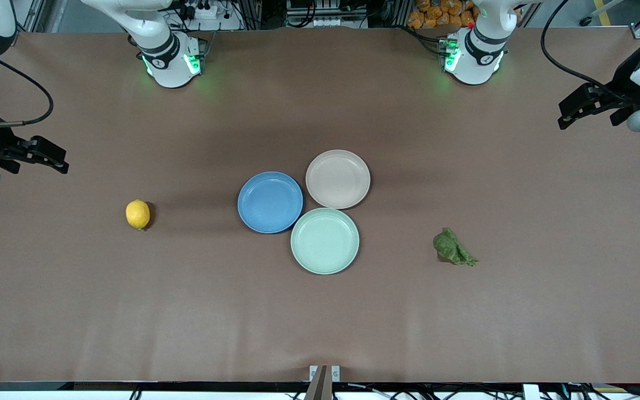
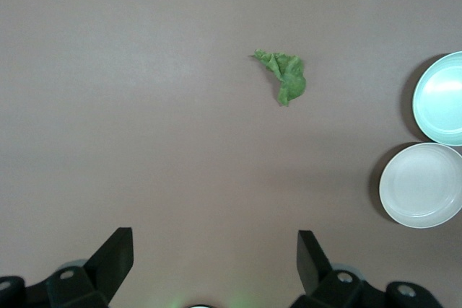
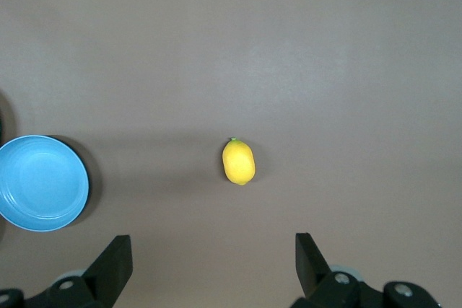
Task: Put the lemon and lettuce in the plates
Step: 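Move the right gripper toward the lemon while the left gripper approaches the lettuce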
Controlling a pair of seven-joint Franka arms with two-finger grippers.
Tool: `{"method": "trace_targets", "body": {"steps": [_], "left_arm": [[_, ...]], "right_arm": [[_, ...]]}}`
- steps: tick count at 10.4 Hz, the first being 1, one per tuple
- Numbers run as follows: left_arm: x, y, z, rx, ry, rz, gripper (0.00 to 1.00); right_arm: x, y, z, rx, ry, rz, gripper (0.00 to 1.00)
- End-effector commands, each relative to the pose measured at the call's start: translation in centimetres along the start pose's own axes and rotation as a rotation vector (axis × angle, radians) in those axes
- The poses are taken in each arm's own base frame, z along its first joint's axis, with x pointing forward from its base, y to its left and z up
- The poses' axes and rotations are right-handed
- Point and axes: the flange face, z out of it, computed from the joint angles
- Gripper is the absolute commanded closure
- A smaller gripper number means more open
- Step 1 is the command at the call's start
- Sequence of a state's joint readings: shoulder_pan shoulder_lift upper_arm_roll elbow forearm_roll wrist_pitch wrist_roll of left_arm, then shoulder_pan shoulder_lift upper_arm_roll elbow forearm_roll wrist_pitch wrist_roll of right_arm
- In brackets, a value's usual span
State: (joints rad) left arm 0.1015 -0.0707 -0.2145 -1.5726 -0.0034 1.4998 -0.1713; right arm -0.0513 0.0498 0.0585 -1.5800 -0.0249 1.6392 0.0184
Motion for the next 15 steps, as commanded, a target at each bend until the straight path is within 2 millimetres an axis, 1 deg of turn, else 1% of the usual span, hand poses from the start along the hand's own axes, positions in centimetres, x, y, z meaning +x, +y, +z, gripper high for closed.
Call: {"method": "trace_targets", "body": {"steps": [1, 2, 3, 6, 7, 8, 9, 10, 11, 12, 13, 14, 15], "left_arm": [[0.0, 0.0, -0.5, 0.016, -0.001, 0.029, 0.00], [0.1, 0.2, -0.4, 0.016, -0.001, 0.031, 0.00], [0.5, 0.1, 0.1, 0.012, -0.012, 0.022, 0.00], [1.0, -0.1, 0.8, 0.008, -0.025, 0.029, 0.00], [1.1, 0.3, 1.5, 0.004, -0.038, 0.032, 0.00], [1.9, 0.2, 2.6, 0.003, -0.053, 0.033, 0.00], [2.1, 0.5, 3.3, 0.002, -0.056, 0.037, 0.00], [2.5, 0.7, 5.1, 0.002, -0.058, 0.039, 0.00], [2.8, 1.4, 7.4, 0.000, -0.051, 0.047, 0.00], [3.2, 1.7, 10.1, -0.003, -0.035, 0.043, 0.00], [3.7, 2.0, 13.5, -0.009, -0.012, 0.044, 0.00], [4.4, 2.2, 16.5, -0.018, -0.001, 0.043, 0.00], [5.6, 2.5, 19.3, -0.029, -0.008, 0.039, 0.00]], "right_arm": [[-0.4, 0.2, -0.2, 0.000, 0.003, -0.003, 0.00], [-0.4, 0.3, -0.2, 0.000, 0.003, -0.002, 0.00], [-0.4, 0.2, -0.2, 0.000, 0.003, -0.003, 0.00], [-0.4, 0.3, 0.0, 0.000, -0.005, -0.002, 0.00], [-0.4, 0.4, 0.2, 0.000, -0.011, -0.002, 0.00], [0.0, 1.0, 0.9, 0.000, -0.019, 0.008, 0.00], [0.0, 2.0, 2.1, 0.001, -0.036, 0.020, 0.00], [0.1, 3.8, 4.5, 0.003, -0.043, 0.046, 0.00], [0.0, 4.0, 6.5, 0.004, -0.049, 0.047, 0.00], [0.4, 4.3, 8.7, 0.006, -0.072, 0.052, 0.00], [1.0, 4.4, 10.7, 0.009, -0.098, 0.053, 0.00], [1.6, 4.3, 12.6, 0.011, -0.116, 0.058, 0.00], [2.0, 4.3, 14.9, 0.015, -0.156, 0.057, 0.00]]}}
